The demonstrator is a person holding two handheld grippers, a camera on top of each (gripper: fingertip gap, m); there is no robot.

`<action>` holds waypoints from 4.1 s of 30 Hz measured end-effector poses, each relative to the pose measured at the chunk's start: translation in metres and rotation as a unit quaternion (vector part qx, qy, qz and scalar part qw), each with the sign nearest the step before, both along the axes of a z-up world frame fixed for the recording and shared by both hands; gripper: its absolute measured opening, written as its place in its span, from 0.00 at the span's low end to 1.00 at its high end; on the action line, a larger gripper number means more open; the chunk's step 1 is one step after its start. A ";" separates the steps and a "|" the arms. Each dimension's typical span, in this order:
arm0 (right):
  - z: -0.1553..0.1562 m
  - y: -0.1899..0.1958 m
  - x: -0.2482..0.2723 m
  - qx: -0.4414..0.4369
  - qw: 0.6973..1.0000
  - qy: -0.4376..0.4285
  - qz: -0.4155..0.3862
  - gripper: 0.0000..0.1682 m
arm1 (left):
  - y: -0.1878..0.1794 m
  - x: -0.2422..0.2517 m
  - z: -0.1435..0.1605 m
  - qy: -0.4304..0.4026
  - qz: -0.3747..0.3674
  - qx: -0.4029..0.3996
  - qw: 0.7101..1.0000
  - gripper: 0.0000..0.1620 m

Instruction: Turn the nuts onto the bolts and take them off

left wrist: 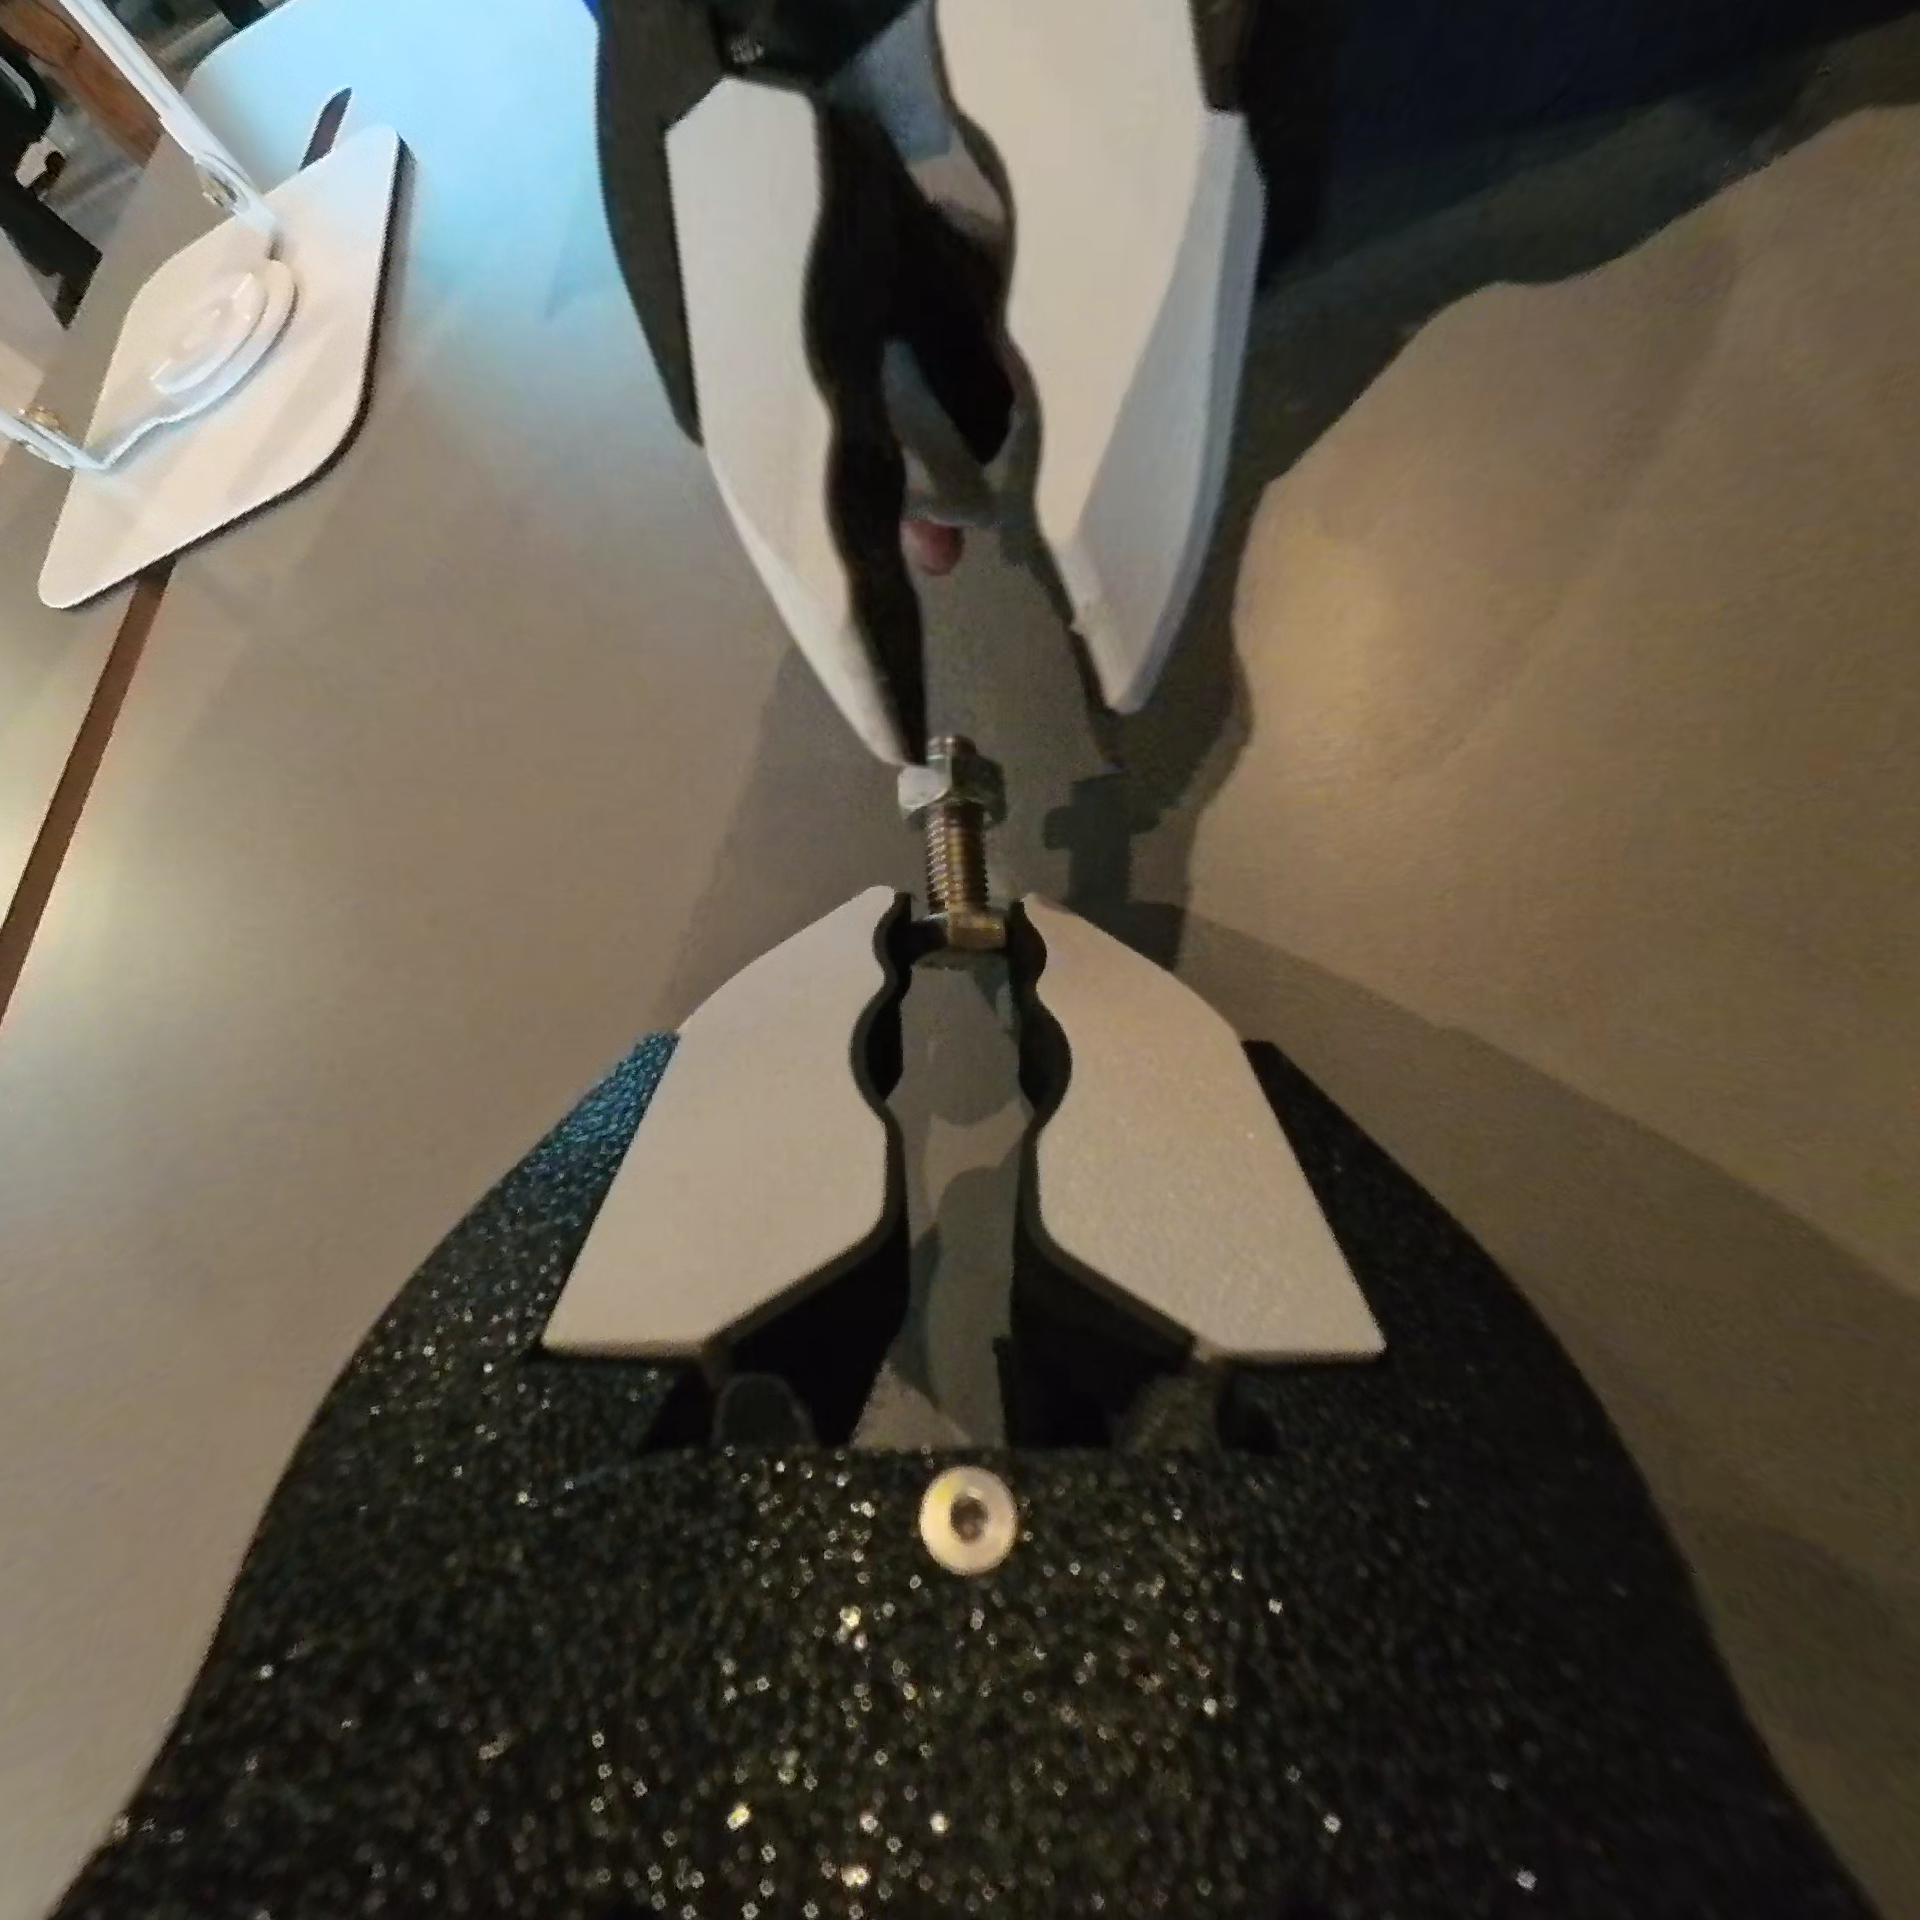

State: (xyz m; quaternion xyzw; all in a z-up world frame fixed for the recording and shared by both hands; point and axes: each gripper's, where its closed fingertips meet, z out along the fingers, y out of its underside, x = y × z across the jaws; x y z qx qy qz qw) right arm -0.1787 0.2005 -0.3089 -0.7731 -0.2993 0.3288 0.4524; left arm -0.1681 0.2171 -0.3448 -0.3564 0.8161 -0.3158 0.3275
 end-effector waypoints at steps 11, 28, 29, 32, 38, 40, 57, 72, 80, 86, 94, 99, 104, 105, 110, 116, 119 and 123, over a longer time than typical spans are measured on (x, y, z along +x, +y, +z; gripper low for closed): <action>-0.024 0.007 0.001 -0.038 0.996 -0.081 -0.026 0.23 | 0.000 0.000 0.000 0.000 0.000 0.000 1.000 0.11; -0.025 0.008 0.004 -0.062 0.996 -0.062 -0.033 0.27 | 0.000 -0.001 0.000 0.000 -0.001 -0.001 1.000 0.11; -0.027 0.006 0.003 -0.068 0.995 -0.066 -0.028 0.27 | 0.000 -0.001 0.000 0.000 -0.001 -0.001 1.000 0.11; -0.028 0.004 0.000 -0.072 0.995 -0.069 -0.015 0.27 | 0.000 -0.001 0.000 0.001 -0.001 -0.001 1.000 0.11; -0.015 0.001 -0.004 -0.024 0.998 -0.051 0.002 0.29 | -0.001 -0.001 0.000 0.002 -0.003 -0.002 1.000 0.11; -0.002 -0.003 -0.010 0.017 0.999 -0.026 0.026 0.26 | -0.001 -0.001 0.000 0.003 -0.002 -0.003 1.000 0.11; -0.028 0.001 -0.001 -0.044 0.995 -0.093 -0.003 0.28 | -0.001 -0.001 0.000 0.003 -0.002 -0.003 1.000 0.11; -0.016 0.006 0.007 -0.035 0.998 -0.044 -0.029 0.31 | -0.001 -0.001 -0.001 0.004 -0.003 -0.004 1.000 0.11; -0.026 0.001 0.000 -0.046 0.996 -0.079 -0.004 0.29 | -0.001 -0.001 -0.001 0.005 -0.002 -0.005 1.000 0.11; -0.020 0.001 -0.001 -0.022 0.997 -0.076 -0.003 0.29 | -0.001 -0.001 -0.001 0.005 -0.003 -0.005 1.000 0.11; -0.003 0.000 -0.003 0.029 0.999 -0.038 0.004 0.28 | -0.001 -0.001 -0.001 0.005 -0.003 -0.005 1.000 0.11; -0.016 0.007 0.007 -0.012 0.997 -0.068 -0.032 0.29 | -0.001 -0.001 -0.001 0.006 -0.003 -0.005 1.000 0.11; -0.027 0.003 0.002 -0.025 0.994 -0.103 -0.012 0.28 | -0.001 -0.001 -0.001 0.006 -0.003 -0.005 1.000 0.11; -0.027 0.002 0.001 -0.024 0.994 -0.103 -0.007 0.28 | -0.001 -0.001 -0.001 0.006 -0.003 -0.006 1.000 0.11; -0.017 0.000 -0.001 0.006 0.996 -0.084 0.002 0.29 | -0.001 -0.001 -0.001 0.006 -0.004 -0.006 1.000 0.11; -0.004 -0.002 -0.006 0.063 0.995 -0.073 0.013 0.30 | -0.001 -0.001 -0.001 0.006 -0.003 -0.006 1.000 0.11; -0.008 0.010 0.007 0.066 0.992 -0.100 -0.037 0.33 | -0.001 -0.001 -0.001 0.006 -0.003 -0.006 1.000 0.11; -0.026 0.008 0.005 0.027 0.988 -0.150 -0.025 0.31 | -0.001 -0.001 -0.001 0.007 -0.002 -0.006 1.000 0.11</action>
